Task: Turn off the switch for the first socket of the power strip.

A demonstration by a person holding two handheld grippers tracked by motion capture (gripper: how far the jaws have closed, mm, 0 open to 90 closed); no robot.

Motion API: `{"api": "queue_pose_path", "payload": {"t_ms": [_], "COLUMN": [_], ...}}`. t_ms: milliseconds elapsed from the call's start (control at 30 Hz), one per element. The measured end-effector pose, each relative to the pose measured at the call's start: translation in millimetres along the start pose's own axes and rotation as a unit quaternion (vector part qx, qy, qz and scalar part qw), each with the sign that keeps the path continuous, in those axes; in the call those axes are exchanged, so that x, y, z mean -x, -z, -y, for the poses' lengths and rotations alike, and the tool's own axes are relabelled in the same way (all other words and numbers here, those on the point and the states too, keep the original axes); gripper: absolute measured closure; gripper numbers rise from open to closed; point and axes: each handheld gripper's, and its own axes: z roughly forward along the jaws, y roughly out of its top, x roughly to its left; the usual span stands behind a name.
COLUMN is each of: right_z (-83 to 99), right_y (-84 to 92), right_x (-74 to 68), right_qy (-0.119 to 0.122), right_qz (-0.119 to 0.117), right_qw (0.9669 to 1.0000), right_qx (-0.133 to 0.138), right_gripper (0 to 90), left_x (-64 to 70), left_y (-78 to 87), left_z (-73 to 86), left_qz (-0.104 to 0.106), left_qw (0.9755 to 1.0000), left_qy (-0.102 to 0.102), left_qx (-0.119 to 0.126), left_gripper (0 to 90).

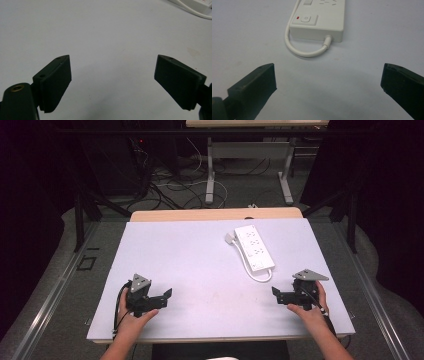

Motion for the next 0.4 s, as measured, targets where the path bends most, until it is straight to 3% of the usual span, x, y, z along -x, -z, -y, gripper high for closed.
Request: {"api": "queue_pose_path", "payload": {"t_ms": [400], "right_z": [1.3], "right_y": [-2.2], "right_x": [4.0], "right_qy": [-0.008], "right_qz": [0.007], "right_qw": [0.9999], "right_qx": [0.001], "right_gripper": [0.0], "left_x": [-0.8], "left_y": [0.2], "left_z": [0.1], "left_qz": [-0.001], "left_qw": [1.0], "left_qy": [0.003], "left_qx": [0.002], "left_gripper": [13.9]}}
